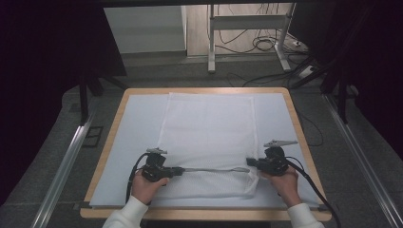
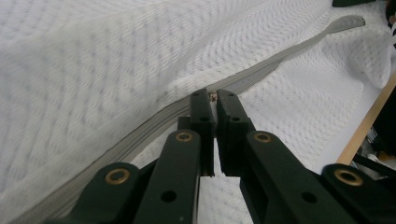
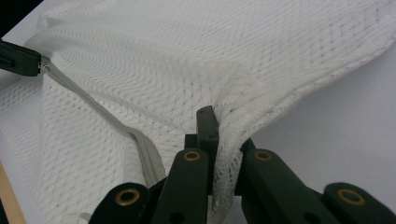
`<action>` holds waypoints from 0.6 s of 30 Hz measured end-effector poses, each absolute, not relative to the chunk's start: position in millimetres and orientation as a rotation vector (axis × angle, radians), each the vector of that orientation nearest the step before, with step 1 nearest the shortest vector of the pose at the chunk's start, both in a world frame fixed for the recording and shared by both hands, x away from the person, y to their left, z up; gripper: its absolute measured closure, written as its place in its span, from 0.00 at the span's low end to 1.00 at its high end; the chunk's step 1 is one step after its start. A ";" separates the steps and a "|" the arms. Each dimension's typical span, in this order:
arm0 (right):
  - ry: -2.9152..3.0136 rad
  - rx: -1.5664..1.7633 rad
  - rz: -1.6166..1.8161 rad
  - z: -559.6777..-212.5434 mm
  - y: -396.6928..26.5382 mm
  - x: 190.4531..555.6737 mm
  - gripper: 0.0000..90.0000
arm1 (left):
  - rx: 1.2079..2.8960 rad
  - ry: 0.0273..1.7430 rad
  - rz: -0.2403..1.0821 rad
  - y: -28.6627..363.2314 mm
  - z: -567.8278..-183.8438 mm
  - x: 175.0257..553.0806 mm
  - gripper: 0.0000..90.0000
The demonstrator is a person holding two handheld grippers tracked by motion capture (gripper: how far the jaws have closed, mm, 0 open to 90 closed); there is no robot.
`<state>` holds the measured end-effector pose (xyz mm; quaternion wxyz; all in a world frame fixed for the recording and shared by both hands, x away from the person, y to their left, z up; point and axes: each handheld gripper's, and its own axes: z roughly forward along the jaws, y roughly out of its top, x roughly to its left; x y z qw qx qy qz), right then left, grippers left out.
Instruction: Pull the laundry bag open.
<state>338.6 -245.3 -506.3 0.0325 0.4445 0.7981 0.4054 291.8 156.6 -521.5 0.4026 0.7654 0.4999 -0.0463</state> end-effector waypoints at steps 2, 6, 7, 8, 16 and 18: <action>2.461 1.366 1.241 -506.3 -245.3 338.6 0.98 | 1.934 1.269 -0.115 159.9 -521.3 291.2 0.96; 2.459 1.368 1.249 -506.3 -245.2 338.5 0.98 | 1.921 1.279 -0.110 166.1 -521.5 290.0 0.96; 2.461 1.366 1.246 -506.3 -245.2 338.5 0.98 | 1.921 1.282 -0.105 167.5 -521.5 289.5 0.96; 2.459 1.367 1.244 -506.5 -245.0 338.6 0.98 | 1.919 1.283 -0.104 169.0 -521.4 288.9 0.96; 2.458 1.368 1.239 -506.7 -245.3 338.9 0.98 | 1.898 1.319 -0.086 187.0 -521.1 285.6 0.96; 2.458 1.368 1.238 -506.8 -245.4 339.0 0.98 | 1.891 1.325 -0.083 190.7 -521.7 284.4 0.96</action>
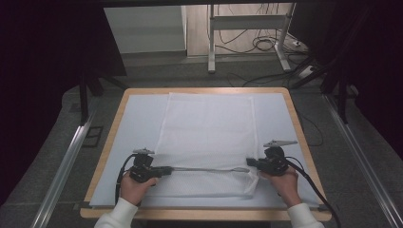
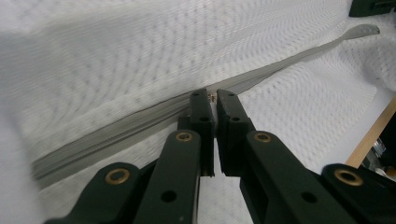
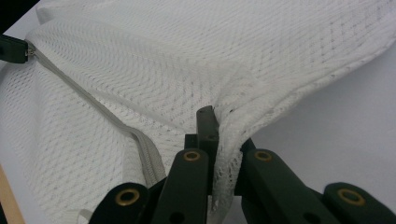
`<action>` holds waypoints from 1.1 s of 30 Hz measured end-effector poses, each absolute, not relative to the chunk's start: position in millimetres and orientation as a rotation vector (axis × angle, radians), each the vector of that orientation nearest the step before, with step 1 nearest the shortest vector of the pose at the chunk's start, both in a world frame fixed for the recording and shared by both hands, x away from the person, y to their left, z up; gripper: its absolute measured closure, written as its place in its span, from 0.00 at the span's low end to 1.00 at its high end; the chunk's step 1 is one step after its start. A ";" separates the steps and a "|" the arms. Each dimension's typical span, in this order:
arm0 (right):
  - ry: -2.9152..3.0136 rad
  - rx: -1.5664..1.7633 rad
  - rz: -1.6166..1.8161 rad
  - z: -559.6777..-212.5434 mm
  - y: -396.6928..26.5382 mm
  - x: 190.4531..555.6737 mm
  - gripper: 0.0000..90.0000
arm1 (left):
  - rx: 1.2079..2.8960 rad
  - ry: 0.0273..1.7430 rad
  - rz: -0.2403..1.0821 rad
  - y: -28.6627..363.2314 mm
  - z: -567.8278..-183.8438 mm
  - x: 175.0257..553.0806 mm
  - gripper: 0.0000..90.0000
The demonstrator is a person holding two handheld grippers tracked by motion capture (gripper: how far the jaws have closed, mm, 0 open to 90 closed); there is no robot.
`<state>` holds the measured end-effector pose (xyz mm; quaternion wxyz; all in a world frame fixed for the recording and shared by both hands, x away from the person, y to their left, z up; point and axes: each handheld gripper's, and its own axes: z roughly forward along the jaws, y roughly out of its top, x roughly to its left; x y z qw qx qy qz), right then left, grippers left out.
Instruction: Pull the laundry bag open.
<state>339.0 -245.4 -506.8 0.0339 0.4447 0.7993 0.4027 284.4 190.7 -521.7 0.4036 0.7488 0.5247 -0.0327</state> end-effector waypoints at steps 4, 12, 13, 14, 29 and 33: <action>2.458 1.368 1.238 -506.7 -245.5 339.1 0.98 | 1.886 1.335 -0.078 197.5 -521.5 282.0 0.96; 2.451 1.371 1.236 -506.9 -246.1 339.6 0.98 | 1.859 1.364 -0.060 215.0 -522.3 277.6 0.96; 2.452 1.372 1.234 -507.0 -246.2 339.7 0.98 | 1.858 1.367 -0.058 217.5 -522.3 277.2 0.96; 2.453 1.371 1.232 -507.1 -246.3 339.8 0.98 | 1.851 1.373 -0.054 219.5 -522.6 276.7 0.96; 2.448 1.380 1.238 -506.5 -250.7 341.4 0.98 | 1.841 1.427 -0.041 239.8 -531.2 275.9 0.96; 2.447 1.376 1.238 -505.7 -250.4 340.3 0.98 | 1.837 1.441 -0.027 246.6 -532.1 275.4 0.96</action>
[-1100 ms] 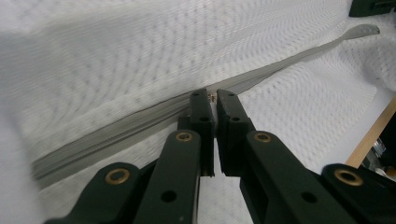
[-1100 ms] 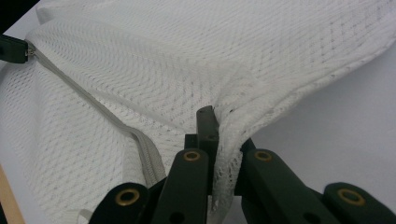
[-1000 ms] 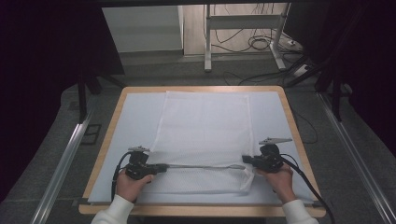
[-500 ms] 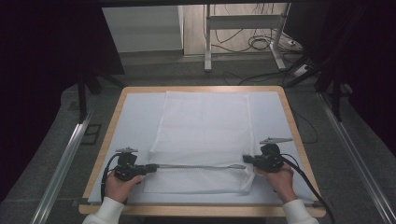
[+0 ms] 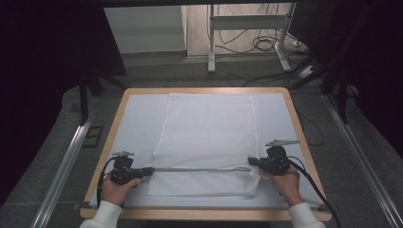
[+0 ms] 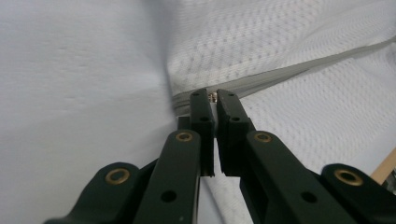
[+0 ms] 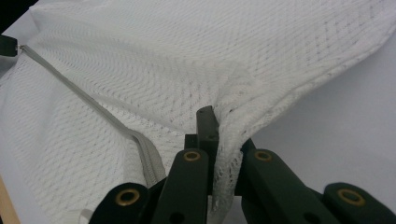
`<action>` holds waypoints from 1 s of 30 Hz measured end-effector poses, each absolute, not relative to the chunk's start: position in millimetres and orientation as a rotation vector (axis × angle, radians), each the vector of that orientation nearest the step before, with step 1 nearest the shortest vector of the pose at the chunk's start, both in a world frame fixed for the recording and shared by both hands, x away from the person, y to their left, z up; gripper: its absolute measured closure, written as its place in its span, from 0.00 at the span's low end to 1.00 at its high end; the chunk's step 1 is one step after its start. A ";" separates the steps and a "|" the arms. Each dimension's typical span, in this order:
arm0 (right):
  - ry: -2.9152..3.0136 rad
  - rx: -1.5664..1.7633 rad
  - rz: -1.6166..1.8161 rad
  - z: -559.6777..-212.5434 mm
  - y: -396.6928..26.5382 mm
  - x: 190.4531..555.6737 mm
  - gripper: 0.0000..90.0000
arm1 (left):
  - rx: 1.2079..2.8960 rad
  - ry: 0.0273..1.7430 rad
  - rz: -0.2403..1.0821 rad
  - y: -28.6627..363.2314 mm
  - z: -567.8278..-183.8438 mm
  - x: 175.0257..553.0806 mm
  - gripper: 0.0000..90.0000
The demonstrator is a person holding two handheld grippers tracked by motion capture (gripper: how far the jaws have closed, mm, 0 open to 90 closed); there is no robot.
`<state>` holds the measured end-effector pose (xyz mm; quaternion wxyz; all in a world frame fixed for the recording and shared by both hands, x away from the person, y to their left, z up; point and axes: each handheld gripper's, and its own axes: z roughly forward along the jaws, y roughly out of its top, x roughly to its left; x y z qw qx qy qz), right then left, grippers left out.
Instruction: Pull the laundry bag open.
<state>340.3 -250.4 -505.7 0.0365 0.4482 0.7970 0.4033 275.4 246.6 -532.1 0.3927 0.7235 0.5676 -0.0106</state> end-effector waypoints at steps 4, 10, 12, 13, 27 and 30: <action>2.449 1.374 1.240 -505.9 -250.2 339.7 0.98 | 1.831 1.457 -0.015 254.0 -533.0 274.5 0.96; 2.456 1.379 1.229 -508.4 -248.9 340.8 0.98 | 1.884 1.467 0.025 253.1 -534.2 274.1 0.96; 2.455 1.377 1.218 -508.6 -247.9 340.3 0.98 | 1.897 1.462 0.041 251.0 -533.7 274.0 0.96; 2.453 1.377 1.217 -508.5 -248.1 340.2 0.98 | 1.895 1.458 0.044 250.5 -533.8 273.7 0.96; 2.330 1.320 1.203 -493.0 -261.6 329.9 0.47 | 1.876 1.298 0.208 233.0 -516.4 266.6 0.48; 2.295 1.294 1.198 -488.6 -269.7 324.4 0.37 | 1.890 1.268 0.282 232.1 -513.8 267.0 0.38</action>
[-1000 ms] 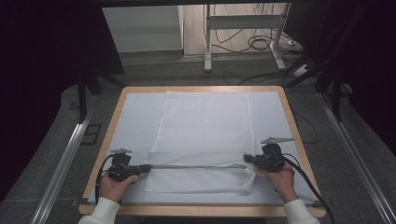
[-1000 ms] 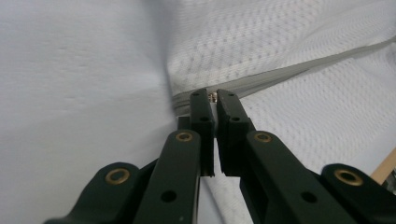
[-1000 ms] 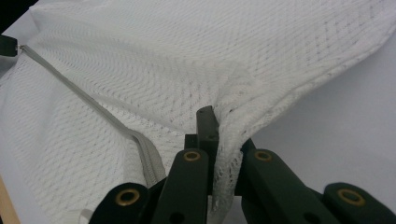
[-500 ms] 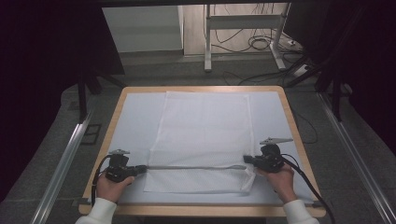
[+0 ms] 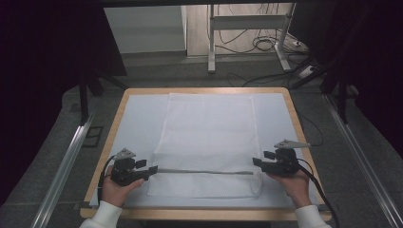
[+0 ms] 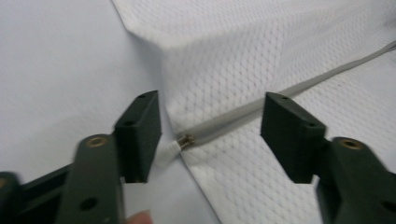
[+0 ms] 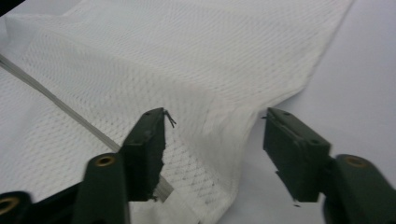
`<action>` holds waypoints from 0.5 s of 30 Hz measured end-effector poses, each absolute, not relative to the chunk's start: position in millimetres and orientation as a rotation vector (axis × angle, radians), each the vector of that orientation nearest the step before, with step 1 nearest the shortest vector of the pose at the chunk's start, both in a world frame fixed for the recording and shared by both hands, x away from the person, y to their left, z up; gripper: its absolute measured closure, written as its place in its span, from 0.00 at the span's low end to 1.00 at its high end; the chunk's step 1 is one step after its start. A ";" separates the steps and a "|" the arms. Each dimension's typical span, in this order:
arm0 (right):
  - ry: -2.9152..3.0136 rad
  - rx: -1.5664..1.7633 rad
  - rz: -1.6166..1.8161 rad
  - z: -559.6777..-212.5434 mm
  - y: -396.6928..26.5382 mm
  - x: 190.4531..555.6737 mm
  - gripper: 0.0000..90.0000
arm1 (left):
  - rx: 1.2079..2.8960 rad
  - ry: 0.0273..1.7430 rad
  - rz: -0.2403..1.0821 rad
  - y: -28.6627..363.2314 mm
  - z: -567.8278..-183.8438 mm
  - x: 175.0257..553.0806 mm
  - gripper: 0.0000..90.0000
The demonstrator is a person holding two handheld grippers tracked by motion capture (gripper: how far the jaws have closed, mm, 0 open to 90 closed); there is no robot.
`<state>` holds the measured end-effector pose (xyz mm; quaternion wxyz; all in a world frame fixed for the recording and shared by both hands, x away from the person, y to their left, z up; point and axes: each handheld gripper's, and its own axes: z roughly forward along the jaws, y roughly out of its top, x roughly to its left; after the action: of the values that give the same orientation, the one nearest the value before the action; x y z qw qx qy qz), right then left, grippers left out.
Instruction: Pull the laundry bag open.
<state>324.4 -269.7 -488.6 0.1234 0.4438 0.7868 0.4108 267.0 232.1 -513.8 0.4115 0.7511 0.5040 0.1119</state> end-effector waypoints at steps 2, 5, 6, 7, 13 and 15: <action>2.271 1.280 1.188 -488.0 -277.3 320.1 0.32 | 1.877 1.270 0.304 235.7 -513.6 268.3 0.34; 2.246 1.251 1.157 -490.8 -289.6 314.2 0.29 | 1.858 1.296 0.309 243.2 -514.6 270.9 0.31; 2.242 1.251 1.142 -491.7 -293.2 313.5 0.28 | 1.855 1.297 0.311 244.7 -514.8 271.2 0.31; 2.241 1.253 1.138 -492.4 -296.2 312.7 0.28 | 1.852 1.296 0.314 245.8 -514.7 271.4 0.31; 2.223 1.287 1.154 -493.5 -303.5 313.8 0.28 | 1.844 1.292 0.312 243.8 -512.9 272.8 0.31; 2.223 1.300 1.150 -494.8 -304.0 314.7 0.28 | 1.848 1.287 0.313 242.9 -513.1 273.1 0.31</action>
<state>314.7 -304.0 -494.8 0.1599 0.4550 0.7781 0.4025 273.1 242.9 -513.1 0.4205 0.7374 0.5137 0.1248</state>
